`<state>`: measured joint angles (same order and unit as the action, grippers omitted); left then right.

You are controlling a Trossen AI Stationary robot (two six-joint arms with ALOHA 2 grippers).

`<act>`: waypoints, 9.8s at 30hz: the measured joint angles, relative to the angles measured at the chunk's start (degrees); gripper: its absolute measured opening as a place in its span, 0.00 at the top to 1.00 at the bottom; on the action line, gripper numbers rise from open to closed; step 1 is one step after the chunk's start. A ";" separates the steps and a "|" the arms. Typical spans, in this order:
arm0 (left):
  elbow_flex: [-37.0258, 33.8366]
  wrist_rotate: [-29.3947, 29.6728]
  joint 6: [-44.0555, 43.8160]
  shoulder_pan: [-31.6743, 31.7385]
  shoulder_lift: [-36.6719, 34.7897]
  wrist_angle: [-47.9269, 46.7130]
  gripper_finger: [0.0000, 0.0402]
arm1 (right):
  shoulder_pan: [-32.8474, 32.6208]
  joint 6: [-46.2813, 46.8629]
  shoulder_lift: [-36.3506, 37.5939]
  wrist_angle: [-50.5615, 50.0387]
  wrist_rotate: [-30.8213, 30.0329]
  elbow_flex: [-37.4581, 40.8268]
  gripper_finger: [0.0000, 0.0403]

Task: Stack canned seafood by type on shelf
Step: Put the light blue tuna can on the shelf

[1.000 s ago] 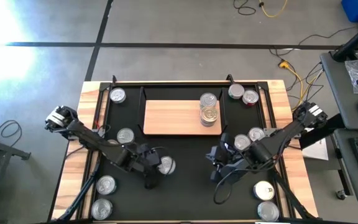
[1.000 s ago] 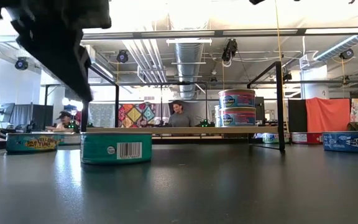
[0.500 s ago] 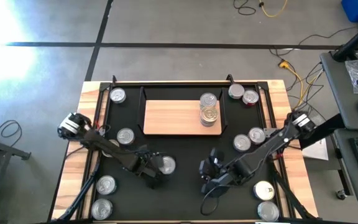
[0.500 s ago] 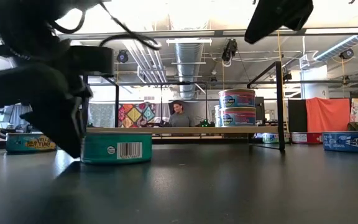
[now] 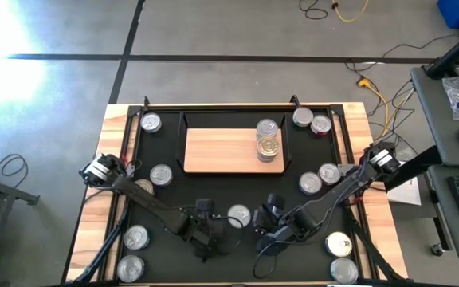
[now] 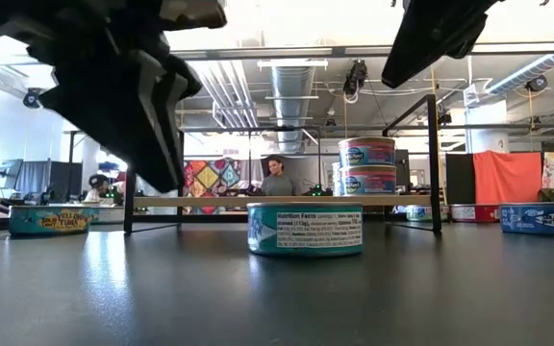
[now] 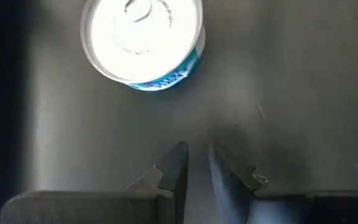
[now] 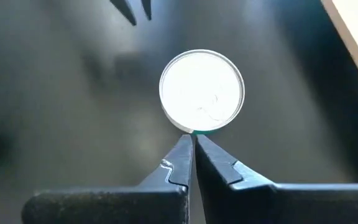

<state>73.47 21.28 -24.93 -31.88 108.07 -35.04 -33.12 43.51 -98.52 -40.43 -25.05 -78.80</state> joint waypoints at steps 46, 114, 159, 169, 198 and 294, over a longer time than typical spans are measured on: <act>-5.61 -2.25 0.36 -0.38 0.20 11.21 0.71 | 4.88 4.10 -9.70 1.29 10.41 -0.64 0.97; -6.55 -5.75 3.42 3.63 2.68 15.99 0.58 | -0.62 8.05 -10.30 -2.51 5.48 0.50 0.97; 0.62 -3.77 7.45 5.76 15.62 38.83 0.00 | 4.65 0.16 -10.25 7.64 3.86 2.67 0.97; -4.15 2.15 4.46 4.47 15.85 48.38 0.00 | 4.35 -2.36 -7.11 -2.59 4.82 -3.18 0.97; -7.65 1.86 6.39 4.66 15.75 54.78 0.00 | 3.17 -4.65 -9.98 7.51 14.58 -0.02 0.97; -8.02 -13.52 21.38 39.51 -22.51 -6.03 0.08 | 1.75 -5.64 7.32 -7.66 -9.32 -6.96 0.97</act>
<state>65.45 7.76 -3.55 7.63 85.56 -41.07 -31.38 37.87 -91.20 -48.08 -34.37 -85.76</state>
